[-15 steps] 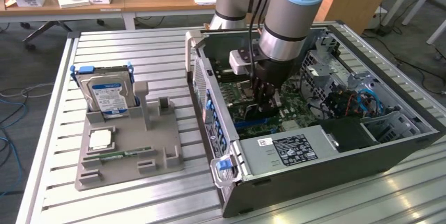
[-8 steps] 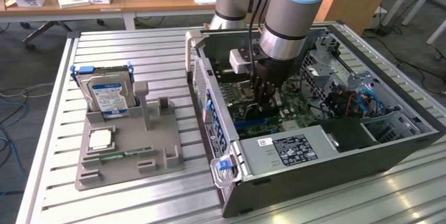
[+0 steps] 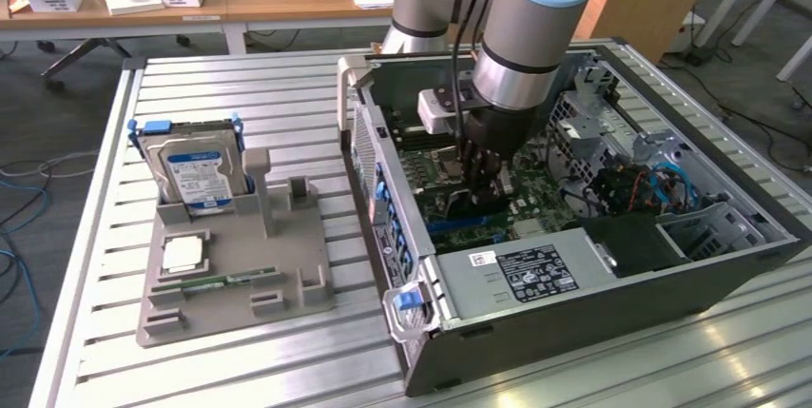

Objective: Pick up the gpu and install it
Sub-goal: 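Insert the gpu into the slot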

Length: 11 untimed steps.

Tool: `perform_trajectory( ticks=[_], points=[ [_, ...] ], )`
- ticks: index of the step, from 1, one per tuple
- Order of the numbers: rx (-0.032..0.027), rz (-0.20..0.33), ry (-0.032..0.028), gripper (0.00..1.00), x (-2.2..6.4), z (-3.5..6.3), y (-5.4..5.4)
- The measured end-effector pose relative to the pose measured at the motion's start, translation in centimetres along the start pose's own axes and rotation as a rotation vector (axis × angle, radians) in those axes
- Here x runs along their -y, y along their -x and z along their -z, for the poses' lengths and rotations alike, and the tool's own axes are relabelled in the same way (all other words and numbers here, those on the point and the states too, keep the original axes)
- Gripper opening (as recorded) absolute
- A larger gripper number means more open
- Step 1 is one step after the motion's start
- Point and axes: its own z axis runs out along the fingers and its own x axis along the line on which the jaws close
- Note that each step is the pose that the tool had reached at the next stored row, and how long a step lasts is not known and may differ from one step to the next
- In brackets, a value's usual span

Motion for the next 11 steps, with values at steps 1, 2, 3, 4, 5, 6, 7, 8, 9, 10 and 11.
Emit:
perform_trajectory(
  ticks=[1, 2, 3, 4, 5, 6, 7, 8, 9, 10, 11],
  points=[
    [-0.001, -0.003, -0.0002, 0.26, 0.0, -0.01, -0.02],
    [-0.0022, -0.006, -0.0002, 0.26, 0.0, 0.0, -0.03],
    [-0.0026, -0.008, -0.0002, 0.26, 0.0, 0.0, -0.04],
    [-0.0027, -0.008, -0.0003, 0.26, 0.0, 0.0, -0.04],
    [-0.0028, -0.008, -0.0002, 0.26, 0.0, -0.01, -0.04],
    [-0.0025, -0.008, -0.0004, 0.26, 0.0, -0.06, -0.03],
    [-0.0025, -0.008, -0.0003, 0.26, 0.0, -0.1, -0.03],
    [-0.0025, -0.008, -0.0003, 0.26, 0.0, -0.14, -0.03],
    [-0.0027, -0.008, -0.0003, 0.26, 0.0, -0.17, -0.04],
    [-0.0029, -0.008, -0.0002, 0.26, 0.0, -0.19, -0.04],
    [-0.0027, -0.008, -0.0003, 0.26, 0.0, -0.23, -0.04]
  ],
)
